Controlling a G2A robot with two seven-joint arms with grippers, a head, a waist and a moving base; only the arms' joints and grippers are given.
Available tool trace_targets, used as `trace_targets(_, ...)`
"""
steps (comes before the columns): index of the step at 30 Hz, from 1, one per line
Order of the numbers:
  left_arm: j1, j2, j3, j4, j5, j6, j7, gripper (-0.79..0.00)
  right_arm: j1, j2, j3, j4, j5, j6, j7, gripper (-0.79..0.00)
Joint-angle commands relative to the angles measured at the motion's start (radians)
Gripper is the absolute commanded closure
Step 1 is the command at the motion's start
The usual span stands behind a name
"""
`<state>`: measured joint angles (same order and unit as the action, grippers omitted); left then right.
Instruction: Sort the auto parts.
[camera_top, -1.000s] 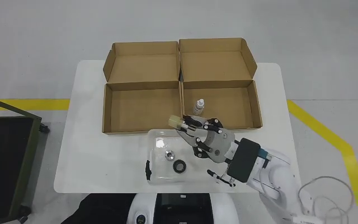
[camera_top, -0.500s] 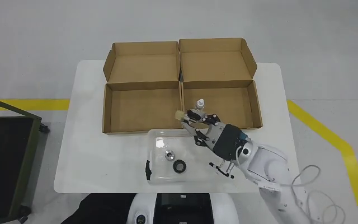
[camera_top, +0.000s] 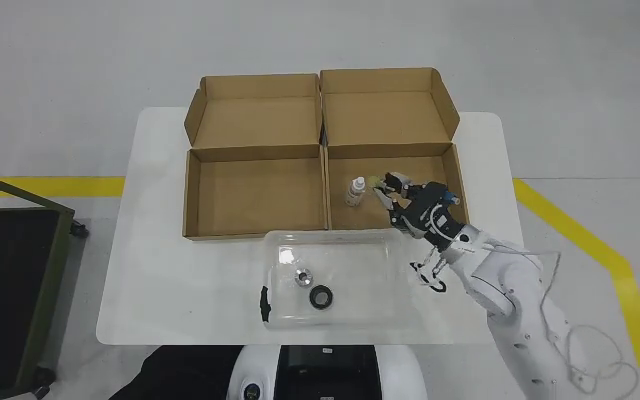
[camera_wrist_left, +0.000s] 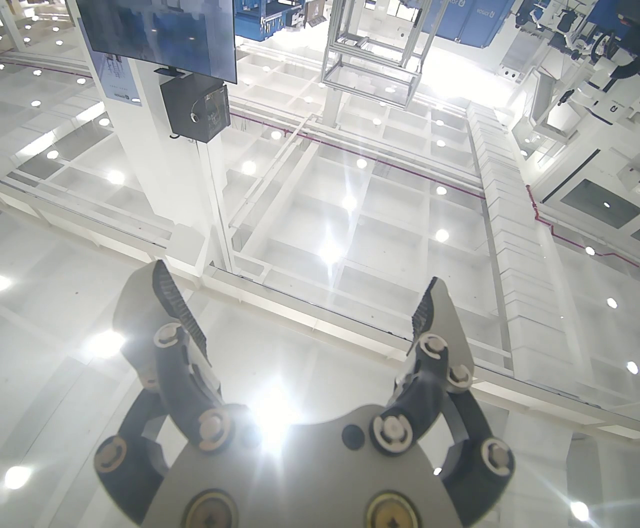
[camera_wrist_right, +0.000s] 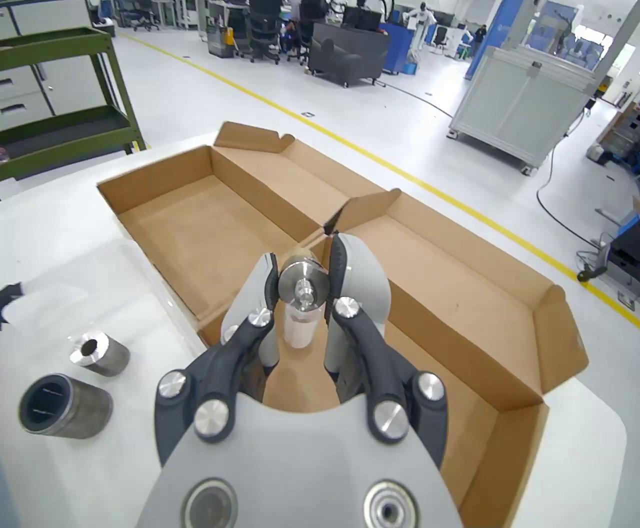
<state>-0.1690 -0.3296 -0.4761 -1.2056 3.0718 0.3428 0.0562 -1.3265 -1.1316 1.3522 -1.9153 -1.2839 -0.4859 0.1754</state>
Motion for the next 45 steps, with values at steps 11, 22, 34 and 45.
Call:
trace_targets(11,0.0,0.0,0.0,0.0,0.0,0.0,0.0,-0.785,0.112,0.006,-0.027,0.108,-0.073,-0.06,0.262,0.0)
trace_targets(22,0.0,0.0,0.0,0.0,0.0,0.0,0.0,-0.785,0.282,-0.012,-0.139,0.292,-0.072,-0.074,0.375,0.0)
trace_targets(34,0.0,0.0,0.0,0.0,0.0,0.0,0.0,-0.785,0.398,-0.029,-0.23,0.428,-0.084,-0.108,0.422,0.0)
trace_targets(45,0.0,0.0,0.0,0.0,0.0,0.0,0.0,-0.785,0.437,-0.043,-0.282,0.496,-0.076,-0.085,0.42,-0.151)
